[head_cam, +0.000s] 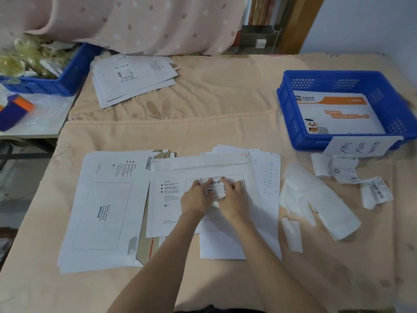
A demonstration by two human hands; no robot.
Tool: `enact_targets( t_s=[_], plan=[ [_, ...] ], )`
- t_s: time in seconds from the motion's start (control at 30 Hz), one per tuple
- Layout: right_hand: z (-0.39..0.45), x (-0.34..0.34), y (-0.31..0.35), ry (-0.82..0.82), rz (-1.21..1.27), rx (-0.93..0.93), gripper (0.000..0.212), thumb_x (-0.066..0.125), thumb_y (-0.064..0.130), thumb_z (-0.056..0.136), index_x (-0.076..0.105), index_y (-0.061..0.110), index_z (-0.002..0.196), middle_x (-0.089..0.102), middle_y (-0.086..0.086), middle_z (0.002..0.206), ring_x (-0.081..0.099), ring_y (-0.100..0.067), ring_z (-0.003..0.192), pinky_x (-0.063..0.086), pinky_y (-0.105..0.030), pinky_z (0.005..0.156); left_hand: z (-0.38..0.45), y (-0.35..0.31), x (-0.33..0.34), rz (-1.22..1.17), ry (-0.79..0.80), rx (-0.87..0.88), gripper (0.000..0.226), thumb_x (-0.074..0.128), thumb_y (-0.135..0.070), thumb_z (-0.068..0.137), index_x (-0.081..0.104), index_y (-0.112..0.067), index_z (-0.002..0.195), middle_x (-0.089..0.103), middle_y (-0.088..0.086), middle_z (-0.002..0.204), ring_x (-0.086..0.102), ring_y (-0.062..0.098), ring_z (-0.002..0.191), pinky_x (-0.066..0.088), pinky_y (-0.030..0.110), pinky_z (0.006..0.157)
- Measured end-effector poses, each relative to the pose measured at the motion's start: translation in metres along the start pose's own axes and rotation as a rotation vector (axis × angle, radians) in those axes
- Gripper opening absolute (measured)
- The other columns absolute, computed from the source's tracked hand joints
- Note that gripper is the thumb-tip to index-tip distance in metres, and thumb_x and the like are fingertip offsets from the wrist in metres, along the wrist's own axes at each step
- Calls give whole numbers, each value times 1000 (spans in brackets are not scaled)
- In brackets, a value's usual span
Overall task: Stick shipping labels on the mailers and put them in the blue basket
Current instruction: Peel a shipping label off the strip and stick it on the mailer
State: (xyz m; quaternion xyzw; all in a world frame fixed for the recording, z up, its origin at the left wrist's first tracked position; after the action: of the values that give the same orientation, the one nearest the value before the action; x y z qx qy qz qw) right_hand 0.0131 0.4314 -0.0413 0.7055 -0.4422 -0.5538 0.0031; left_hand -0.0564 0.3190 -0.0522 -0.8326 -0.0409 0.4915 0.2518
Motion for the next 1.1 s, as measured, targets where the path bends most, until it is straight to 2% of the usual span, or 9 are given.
enact_targets(
  t_s=[0.2, 0.37, 0.5, 0.57, 0.63, 0.77, 0.87, 0.97, 1.1],
  plan=[
    [8, 7, -4, 72, 61, 74, 77, 64, 35, 87, 19, 30, 150, 30, -9, 140, 31, -25, 133, 35, -36, 104, -2, 4, -2, 59, 18, 1, 48, 49, -43, 95, 35, -48, 141, 48, 0, 123, 56, 25, 108, 44, 34, 83],
    [7, 0, -14, 26, 249, 96, 72, 65, 20, 86, 30, 27, 149, 43, -5, 136, 47, -18, 121, 42, -31, 94, 0, 5, -2, 20, 53, 13, 49, 50, -41, 94, 36, -50, 140, 58, 1, 118, 57, 24, 107, 47, 34, 83],
    [-2, -12, -26, -99, 339, 194, 70, 69, 16, 80, 38, 24, 142, 63, 1, 113, 61, -15, 91, 43, -27, 74, -2, 12, 0, 1, 101, -23, 52, 48, -47, 89, 34, -54, 138, 70, 3, 98, 65, 26, 92, 50, 32, 79],
    [-5, -13, -30, -105, 266, 233, 67, 66, 19, 81, 36, 23, 141, 66, 5, 100, 63, -19, 94, 42, -28, 73, -3, 13, 4, -42, 138, -26, 52, 49, -51, 88, 34, -55, 138, 70, 1, 94, 67, 24, 86, 52, 32, 79],
    [-7, -14, -33, -93, 209, 266, 65, 66, 24, 82, 35, 22, 138, 68, 5, 100, 64, -22, 98, 40, -28, 72, -3, 14, 7, -96, 184, -23, 55, 51, -52, 87, 33, -54, 139, 69, -6, 81, 66, 21, 82, 50, 30, 77],
    [-9, -6, -45, -43, 256, 355, 46, 65, 20, 78, 43, 16, 118, 63, 1, 104, 62, -25, 95, 36, -27, 67, -4, 10, 11, -151, 274, 27, 70, 62, -41, 84, 26, -48, 145, 62, -19, 64, 62, 14, 75, 53, 32, 83],
    [-8, -1, -51, -2, 172, 383, 23, 64, 21, 67, 59, 15, 88, 64, 0, 85, 59, -25, 75, 34, -22, 55, -3, 10, 14, -186, 308, 36, 80, 67, -32, 80, 24, -45, 146, 64, -15, 67, 61, 12, 71, 54, 34, 84],
    [-10, 1, -52, 22, 112, 381, 19, 67, 25, 65, 64, 14, 80, 61, 1, 71, 58, -23, 66, 31, -19, 51, -5, 9, 16, -171, 319, 45, 83, 68, -29, 81, 21, -45, 147, 64, -14, 70, 61, 12, 71, 52, 29, 78],
    [-10, 2, -51, 61, 114, 378, 21, 72, 30, 64, 60, 16, 74, 59, 0, 72, 55, -21, 63, 32, -19, 50, -7, 9, 16, -132, 329, 47, 85, 67, -27, 83, 16, -43, 149, 58, -13, 68, 56, 12, 71, 44, 24, 67]
  ],
)
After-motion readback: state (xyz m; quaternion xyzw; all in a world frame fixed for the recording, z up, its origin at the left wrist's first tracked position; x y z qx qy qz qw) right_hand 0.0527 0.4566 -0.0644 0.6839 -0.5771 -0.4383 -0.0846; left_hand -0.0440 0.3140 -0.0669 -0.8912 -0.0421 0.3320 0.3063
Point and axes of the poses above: each hand's wrist, its own z-axis towards the middle knuckle, its own x-axis out of the palm, y = z × x, the point moved 10 cm from there along z, towards the middle knuckle
